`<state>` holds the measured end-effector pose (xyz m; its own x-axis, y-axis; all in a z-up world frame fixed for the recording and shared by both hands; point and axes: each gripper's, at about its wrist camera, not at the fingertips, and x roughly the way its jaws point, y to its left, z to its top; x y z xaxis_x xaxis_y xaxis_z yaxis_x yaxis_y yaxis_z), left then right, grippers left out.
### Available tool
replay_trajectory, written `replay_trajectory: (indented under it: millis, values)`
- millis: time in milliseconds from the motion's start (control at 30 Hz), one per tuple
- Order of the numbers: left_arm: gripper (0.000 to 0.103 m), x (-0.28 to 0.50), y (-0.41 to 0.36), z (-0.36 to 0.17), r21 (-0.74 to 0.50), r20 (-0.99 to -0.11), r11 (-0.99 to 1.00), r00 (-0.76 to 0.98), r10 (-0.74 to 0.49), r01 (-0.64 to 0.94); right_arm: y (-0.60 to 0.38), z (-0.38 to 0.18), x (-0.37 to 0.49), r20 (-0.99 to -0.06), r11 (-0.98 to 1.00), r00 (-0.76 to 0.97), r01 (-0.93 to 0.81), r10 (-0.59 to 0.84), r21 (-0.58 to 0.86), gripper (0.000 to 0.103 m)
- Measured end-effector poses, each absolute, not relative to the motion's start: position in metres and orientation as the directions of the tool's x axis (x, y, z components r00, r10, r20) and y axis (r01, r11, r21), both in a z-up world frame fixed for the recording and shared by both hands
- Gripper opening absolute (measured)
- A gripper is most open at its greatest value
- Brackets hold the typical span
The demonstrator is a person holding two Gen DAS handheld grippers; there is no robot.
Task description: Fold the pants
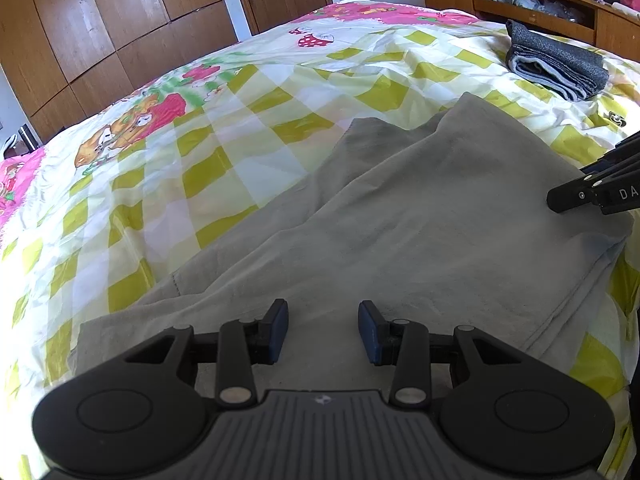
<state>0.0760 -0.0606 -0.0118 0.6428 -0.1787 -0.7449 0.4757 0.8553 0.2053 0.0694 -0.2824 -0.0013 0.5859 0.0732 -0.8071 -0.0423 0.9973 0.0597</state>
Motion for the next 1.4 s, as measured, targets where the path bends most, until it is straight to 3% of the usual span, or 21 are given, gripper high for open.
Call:
replay_trajectory:
  millis: [733, 1067, 1200, 1333, 1400]
  values:
    - [0.052, 0.069, -0.049, -0.010, 0.158, -0.738, 0.866, 0.640, -0.215, 0.474, -0.298, -0.002, 0.067, -0.810, 0.988, 0.568, -0.046, 0.146, 0.146, 0.023]
    - [0.052, 0.067, -0.044, -0.010, 0.134, -0.732, 0.874, 0.641, -0.231, 0.467, -0.346, -0.010, 0.063, -0.775, 0.916, 0.546, 0.035, 0.318, 0.401, 0.026]
    - [0.052, 0.062, -0.039, -0.008, 0.122, -0.724, 0.873, 0.643, -0.247, 0.473, -0.358, -0.018, 0.066, -0.710, 0.822, 0.532, 0.043, 0.462, 0.567, 0.026]
    - [0.052, 0.055, -0.030, -0.005, 0.158, -0.714, 0.868, 0.662, -0.228, 0.470, -0.352, -0.023, 0.073, -0.721, 0.822, 0.527, 0.070, 0.450, 0.564, 0.008]
    - [0.052, 0.051, -0.019, -0.002, 0.152, -0.710, 0.873, 0.666, -0.230, 0.464, -0.346, -0.009, 0.072, -0.695, 0.817, 0.556, 0.048, 0.456, 0.575, 0.007]
